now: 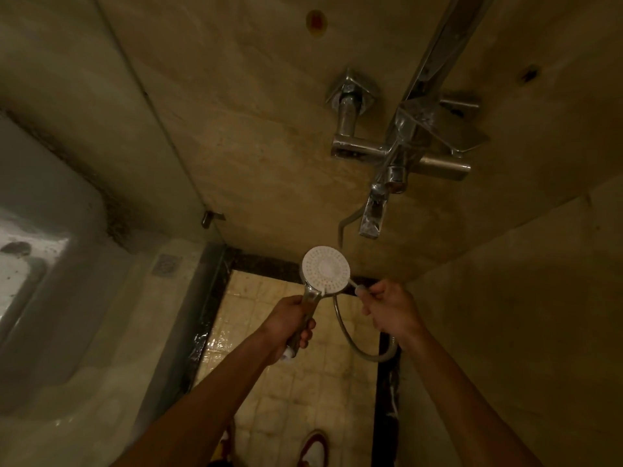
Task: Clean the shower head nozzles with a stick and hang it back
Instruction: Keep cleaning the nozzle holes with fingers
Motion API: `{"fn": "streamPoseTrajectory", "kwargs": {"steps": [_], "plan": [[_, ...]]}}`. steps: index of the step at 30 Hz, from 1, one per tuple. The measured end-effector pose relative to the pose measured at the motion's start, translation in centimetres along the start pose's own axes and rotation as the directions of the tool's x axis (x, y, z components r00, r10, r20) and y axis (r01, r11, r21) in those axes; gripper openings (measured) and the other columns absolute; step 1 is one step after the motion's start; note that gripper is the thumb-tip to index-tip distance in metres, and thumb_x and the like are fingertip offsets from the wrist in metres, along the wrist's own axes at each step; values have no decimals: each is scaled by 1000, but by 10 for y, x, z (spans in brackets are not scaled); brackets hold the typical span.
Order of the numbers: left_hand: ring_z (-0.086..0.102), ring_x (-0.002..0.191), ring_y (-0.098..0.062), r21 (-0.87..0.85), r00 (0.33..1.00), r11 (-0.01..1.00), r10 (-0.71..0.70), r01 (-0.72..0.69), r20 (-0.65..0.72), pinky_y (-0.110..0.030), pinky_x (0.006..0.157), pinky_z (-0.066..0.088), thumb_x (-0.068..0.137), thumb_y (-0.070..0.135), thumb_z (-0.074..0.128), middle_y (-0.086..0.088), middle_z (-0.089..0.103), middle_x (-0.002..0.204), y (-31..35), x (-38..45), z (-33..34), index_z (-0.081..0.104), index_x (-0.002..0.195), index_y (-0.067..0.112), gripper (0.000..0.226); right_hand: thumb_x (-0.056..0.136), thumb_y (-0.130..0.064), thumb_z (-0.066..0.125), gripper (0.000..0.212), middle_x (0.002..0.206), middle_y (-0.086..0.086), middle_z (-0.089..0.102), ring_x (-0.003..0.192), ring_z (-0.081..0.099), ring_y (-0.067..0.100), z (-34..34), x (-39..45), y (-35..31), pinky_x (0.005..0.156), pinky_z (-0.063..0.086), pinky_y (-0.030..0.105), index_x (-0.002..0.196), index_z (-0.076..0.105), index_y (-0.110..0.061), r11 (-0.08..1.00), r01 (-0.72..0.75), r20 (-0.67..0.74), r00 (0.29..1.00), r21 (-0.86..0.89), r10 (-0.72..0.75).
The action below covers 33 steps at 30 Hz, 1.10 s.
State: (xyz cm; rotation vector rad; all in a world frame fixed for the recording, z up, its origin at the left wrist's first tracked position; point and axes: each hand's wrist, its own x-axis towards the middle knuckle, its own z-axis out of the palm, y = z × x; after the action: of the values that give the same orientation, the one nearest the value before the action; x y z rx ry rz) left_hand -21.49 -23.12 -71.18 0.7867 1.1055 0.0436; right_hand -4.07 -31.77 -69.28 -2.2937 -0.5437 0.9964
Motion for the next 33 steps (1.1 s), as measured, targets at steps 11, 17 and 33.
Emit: {"fn": "streamPoseTrajectory", "kwargs": {"steps": [11,17,33], "plan": [[44,43,-14,-7,999,999,46,-46,23,-23,41,37,103,24,46,-8,53,65,-4,3,5,56,103,8,19,96,-36,64,25,70,6,68,36,49,0,9,0,-19,37,39,20,77,57,-20,995,84,72,994,49,-87],[47,49,-15,-27,999,999,33,-32,30,-25,43,41,104,16,44,-9,54,69,-4,2,1,55,109,5,17,96,-32,64,31,65,5,66,31,45,-2,0,9,-10,34,36,19,70,55,-19,997,73,26,997,21,-74],[48,51,-15,-33,998,998,-54,55,35,-25,45,41,102,8,38,-10,55,71,-5,11,-1,54,106,2,17,97,-35,61,26,81,12,69,65,59,18,25,26,-11,61,48,31,77,51,-21,994,81,-6,997,-79,-82]]}}
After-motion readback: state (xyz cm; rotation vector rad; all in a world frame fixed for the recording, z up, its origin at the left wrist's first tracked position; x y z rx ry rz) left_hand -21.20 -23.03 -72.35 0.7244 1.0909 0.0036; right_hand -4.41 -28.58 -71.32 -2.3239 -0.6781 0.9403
